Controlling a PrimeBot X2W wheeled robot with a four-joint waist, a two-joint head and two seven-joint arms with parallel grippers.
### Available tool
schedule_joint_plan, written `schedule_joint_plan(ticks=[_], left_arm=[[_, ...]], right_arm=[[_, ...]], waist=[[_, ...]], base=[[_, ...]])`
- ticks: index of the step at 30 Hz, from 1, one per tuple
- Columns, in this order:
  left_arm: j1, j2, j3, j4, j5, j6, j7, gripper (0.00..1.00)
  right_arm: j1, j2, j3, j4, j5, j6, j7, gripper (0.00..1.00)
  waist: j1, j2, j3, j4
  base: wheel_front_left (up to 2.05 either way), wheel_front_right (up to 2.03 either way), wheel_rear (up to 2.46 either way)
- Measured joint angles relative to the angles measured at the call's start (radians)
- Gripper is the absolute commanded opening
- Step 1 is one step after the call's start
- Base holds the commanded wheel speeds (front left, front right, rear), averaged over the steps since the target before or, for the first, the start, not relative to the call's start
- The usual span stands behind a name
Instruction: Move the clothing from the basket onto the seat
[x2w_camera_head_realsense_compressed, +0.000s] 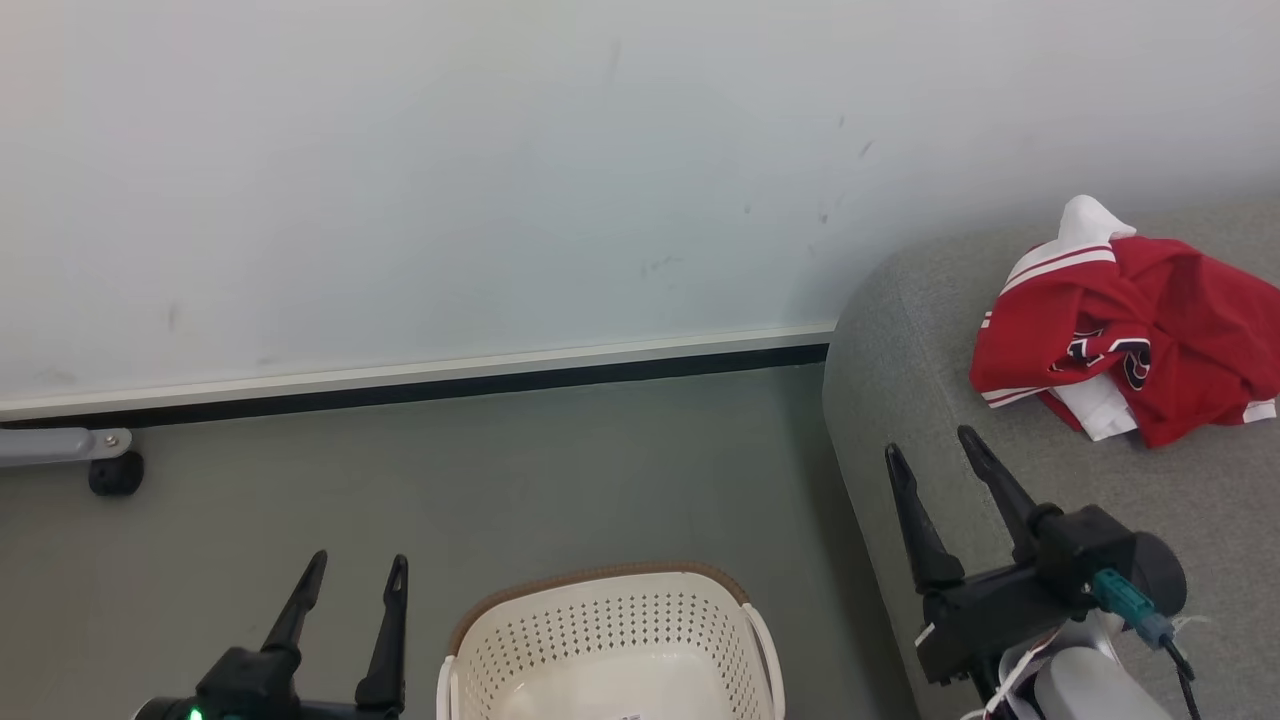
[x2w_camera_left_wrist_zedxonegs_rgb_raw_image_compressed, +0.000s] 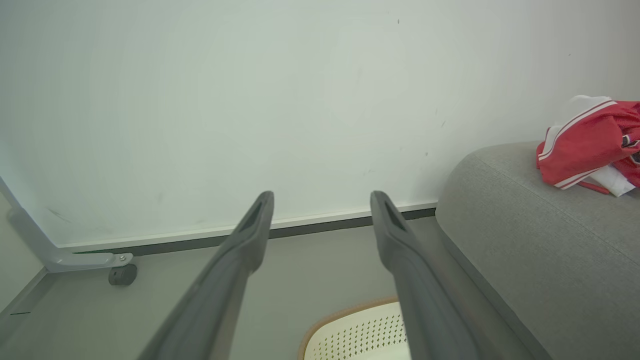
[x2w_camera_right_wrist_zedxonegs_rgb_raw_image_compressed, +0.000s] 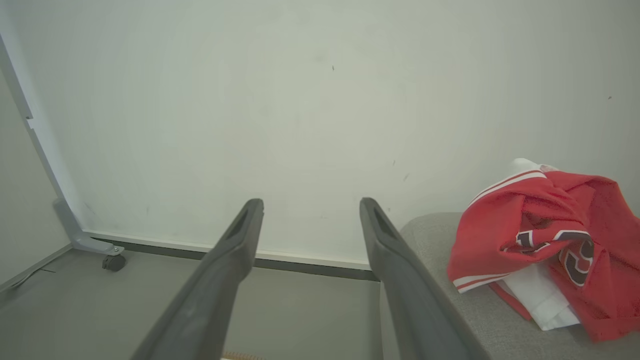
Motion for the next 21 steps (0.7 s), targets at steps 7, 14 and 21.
schedule_joint_plan(ticks=[7, 14, 21], left_arm=[[0.073, -0.013, 0.067, -0.038, 0.023, 0.001, -0.001, 1.00], [0.153, -0.049, 0.137, -0.075, 0.058, 0.001, -0.001, 1.00], [0.188, -0.077, 0.177, -0.107, 0.088, 0.001, -0.001, 1.00]], right_arm=[[0.129, 0.011, -0.035, -0.078, 0.000, -0.047, 0.000, 1.00], [0.195, 0.013, -0.067, -0.140, 0.000, -0.057, 0.000, 1.00], [0.243, 0.004, -0.104, -0.169, 0.000, -0.065, 0.000, 1.00]], waist=[[0.0000, 0.0002, 0.001, -0.010], [0.0001, 0.0002, 0.005, -0.024], [0.0001, 0.0001, 0.000, -0.030]], base=[[0.00, 0.00, 0.00], [0.00, 0.00, 0.00], [0.00, 0.00, 0.00]])
